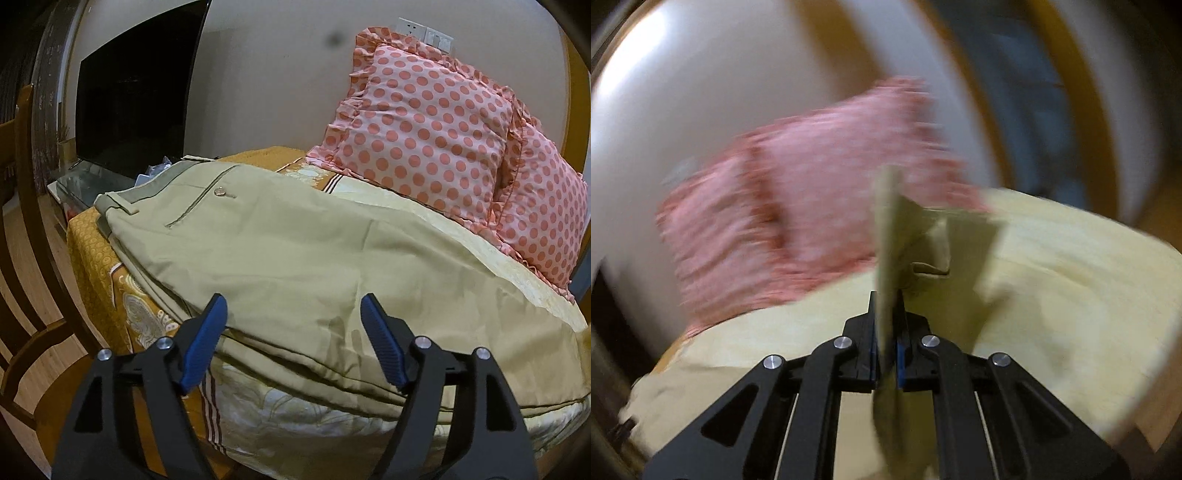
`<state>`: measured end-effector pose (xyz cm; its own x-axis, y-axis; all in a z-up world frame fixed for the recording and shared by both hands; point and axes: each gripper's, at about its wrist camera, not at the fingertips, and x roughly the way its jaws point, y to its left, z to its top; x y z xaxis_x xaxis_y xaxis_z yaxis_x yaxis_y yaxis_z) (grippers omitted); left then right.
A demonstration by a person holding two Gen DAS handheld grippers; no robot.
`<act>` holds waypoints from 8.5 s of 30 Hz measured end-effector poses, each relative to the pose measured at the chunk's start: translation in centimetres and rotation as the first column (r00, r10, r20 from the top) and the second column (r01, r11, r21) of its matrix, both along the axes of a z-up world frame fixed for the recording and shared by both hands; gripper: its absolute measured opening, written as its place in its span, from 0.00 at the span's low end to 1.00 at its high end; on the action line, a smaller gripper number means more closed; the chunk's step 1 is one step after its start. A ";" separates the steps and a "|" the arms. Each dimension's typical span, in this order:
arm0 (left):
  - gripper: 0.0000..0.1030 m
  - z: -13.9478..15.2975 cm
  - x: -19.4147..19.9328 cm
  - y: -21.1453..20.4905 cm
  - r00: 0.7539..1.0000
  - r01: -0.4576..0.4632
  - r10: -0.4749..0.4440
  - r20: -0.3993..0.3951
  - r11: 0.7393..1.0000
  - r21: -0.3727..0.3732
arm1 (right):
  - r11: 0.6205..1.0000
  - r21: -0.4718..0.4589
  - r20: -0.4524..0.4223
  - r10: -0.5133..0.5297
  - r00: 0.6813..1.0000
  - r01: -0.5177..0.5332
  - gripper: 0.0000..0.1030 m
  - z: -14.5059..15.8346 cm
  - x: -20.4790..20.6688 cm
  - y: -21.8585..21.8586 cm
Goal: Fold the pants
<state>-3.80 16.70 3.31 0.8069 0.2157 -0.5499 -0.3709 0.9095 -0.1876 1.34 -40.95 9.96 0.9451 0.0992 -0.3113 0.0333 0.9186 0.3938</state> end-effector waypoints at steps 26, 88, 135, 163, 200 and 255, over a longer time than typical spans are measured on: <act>0.74 -0.2 -1.2 11.3 0.959 -0.280 0.284 0.017 0.951 -0.129 | 0.660 -0.309 -0.411 0.556 0.722 -0.684 0.77 -6.0 1.5 28.8; 0.07 2.8 2.7 -27.7 0.579 0.801 -0.806 -0.121 0.536 0.265 | 0.859 0.407 -0.144 0.397 0.906 -0.312 0.99 -5.5 2.7 4.6; 0.07 3.1 28.4 -12.6 0.750 0.601 -0.632 -0.194 0.774 -0.198 | 0.813 0.275 -0.300 0.580 0.757 -0.513 0.13 -3.4 19.8 7.9; 0.90 3.2 11.7 -14.8 0.838 0.524 -0.516 -0.179 0.852 -0.002 | 0.925 0.212 -0.380 0.375 0.846 -0.316 0.99 -4.5 10.3 11.0; 0.98 -2.2 6.0 -19.6 0.869 0.476 -0.441 -0.225 0.870 0.128 | 0.916 -0.309 -0.413 0.114 0.904 -0.257 0.99 -8.1 1.7 19.9; 0.98 -2.2 6.0 -19.7 0.870 0.474 -0.440 -0.221 0.871 0.130 | 0.915 -0.311 -0.407 0.117 0.906 -0.258 0.99 -8.0 1.6 19.8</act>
<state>2.17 -2.97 1.09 0.7301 -0.0476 -0.6817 0.0829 0.9964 0.0191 2.97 -21.19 1.93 0.7258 0.0809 -0.6831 -0.0746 0.9965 0.0388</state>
